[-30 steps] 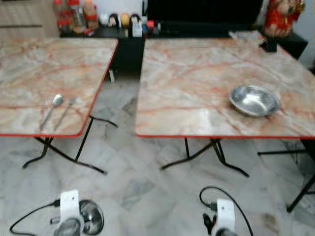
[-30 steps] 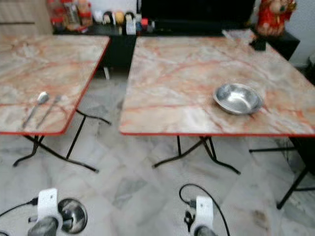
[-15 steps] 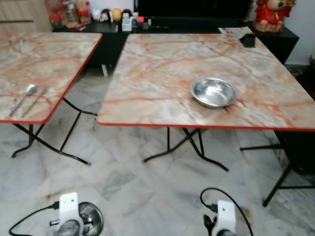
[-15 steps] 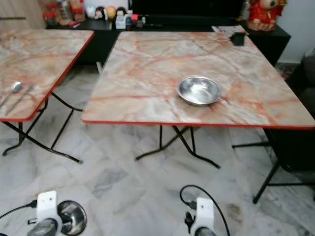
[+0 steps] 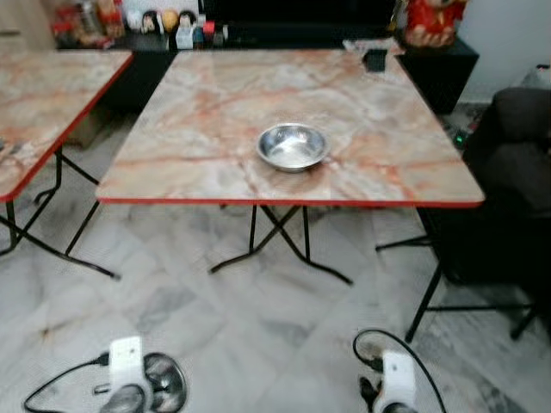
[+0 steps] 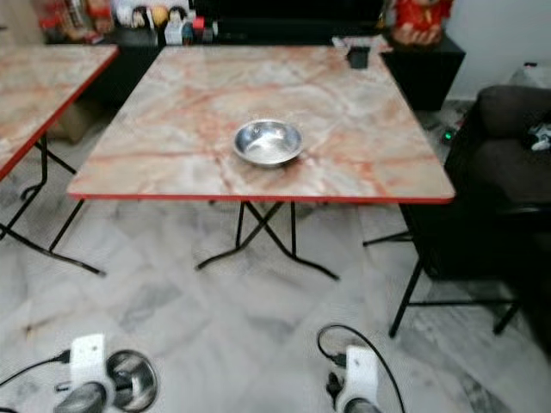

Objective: Setting the table

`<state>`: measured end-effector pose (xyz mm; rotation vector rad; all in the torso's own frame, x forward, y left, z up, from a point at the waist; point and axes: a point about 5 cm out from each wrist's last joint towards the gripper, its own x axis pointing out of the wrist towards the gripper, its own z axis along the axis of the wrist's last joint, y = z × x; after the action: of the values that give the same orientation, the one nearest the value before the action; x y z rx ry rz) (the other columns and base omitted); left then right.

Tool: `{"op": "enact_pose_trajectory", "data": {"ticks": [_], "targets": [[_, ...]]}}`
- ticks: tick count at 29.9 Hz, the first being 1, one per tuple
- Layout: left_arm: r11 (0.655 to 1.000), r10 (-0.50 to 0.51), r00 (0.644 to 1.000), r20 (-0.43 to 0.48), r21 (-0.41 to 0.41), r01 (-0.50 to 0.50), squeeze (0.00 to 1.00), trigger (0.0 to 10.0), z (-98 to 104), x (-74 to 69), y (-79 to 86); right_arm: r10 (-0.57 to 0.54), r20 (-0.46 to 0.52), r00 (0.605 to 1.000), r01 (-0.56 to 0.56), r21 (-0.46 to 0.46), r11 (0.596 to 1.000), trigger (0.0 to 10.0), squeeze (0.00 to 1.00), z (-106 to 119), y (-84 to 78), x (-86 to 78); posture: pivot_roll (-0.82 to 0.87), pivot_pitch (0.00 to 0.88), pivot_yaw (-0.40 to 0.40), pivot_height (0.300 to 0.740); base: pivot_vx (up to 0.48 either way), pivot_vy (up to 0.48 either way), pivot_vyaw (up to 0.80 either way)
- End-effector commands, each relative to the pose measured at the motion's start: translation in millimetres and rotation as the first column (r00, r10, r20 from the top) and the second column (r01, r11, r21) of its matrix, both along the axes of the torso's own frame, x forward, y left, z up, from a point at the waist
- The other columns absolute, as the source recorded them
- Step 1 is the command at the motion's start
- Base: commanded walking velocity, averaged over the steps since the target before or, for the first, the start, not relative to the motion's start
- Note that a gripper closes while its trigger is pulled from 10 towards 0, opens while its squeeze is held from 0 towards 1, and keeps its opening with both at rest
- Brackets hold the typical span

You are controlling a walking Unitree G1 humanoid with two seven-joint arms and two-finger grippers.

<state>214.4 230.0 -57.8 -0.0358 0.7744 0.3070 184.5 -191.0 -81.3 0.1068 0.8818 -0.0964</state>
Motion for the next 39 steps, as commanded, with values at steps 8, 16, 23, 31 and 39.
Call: {"op": "enact_pose_trajectory", "data": {"ticks": [8, 16, 23, 31, 39], "targets": [[0.998, 0.057, 0.998, 0.015, -0.002, -0.057, 0.0, 10.0, 0.8, -4.5, 11.2, -0.005, -0.004, 1.0, 0.005, 0.025, 1.0, 10.0, 0.0, -0.6, 8.4, 1.4, 0.0, 0.11, -0.021, 0.74, 0.046, 0.0, 0.0], [0.998, 0.063, 0.998, 0.02, -0.014, -0.063, 0.0, 10.0, 1.8, -2.1, 10.1, -0.012, -0.001, 1.0, 0.012, 0.025, 1.0, 10.0, 0.0, 0.4, 7.9, 3.6, 0.0, 0.11, -0.026, 0.74, 0.429, 0.0, 0.0], [0.998, 0.062, 0.998, 0.017, -0.017, -0.062, 0.0, 10.0, 1.5, -2.0, 9.2, -0.013, 0.001, 1.0, 0.013, 0.024, 1.0, 10.0, 0.0, 0.7, 7.4, 4.1, 0.0, 0.111, -0.028, 0.74, 0.451, 0.0, 0.0], [0.998, 0.06, 0.998, 0.014, -0.016, -0.06, 0.0, 10.0, 1.1, -2.5, 9.1, -0.025, -0.006, 1.0, 0.025, 0.029, 0.999, 10.0, 0.0, -0.1, 7.3, 2.7, 0.0, 0.118, -0.025, 0.74, 0.449, 0.0, 0.0], [0.998, 0.06, 0.998, 0.012, -0.013, -0.06, 0.0, 10.0, 0.7, -3.2, 9.2, -0.02, 0.005, 1.0, 0.02, 0.03, 0.999, 10.0, 0.0, 0.4, 7.9, 3.2, 0.0, 0.121, -0.027, 0.74, 0.45, 0.0, 0.0]]}}
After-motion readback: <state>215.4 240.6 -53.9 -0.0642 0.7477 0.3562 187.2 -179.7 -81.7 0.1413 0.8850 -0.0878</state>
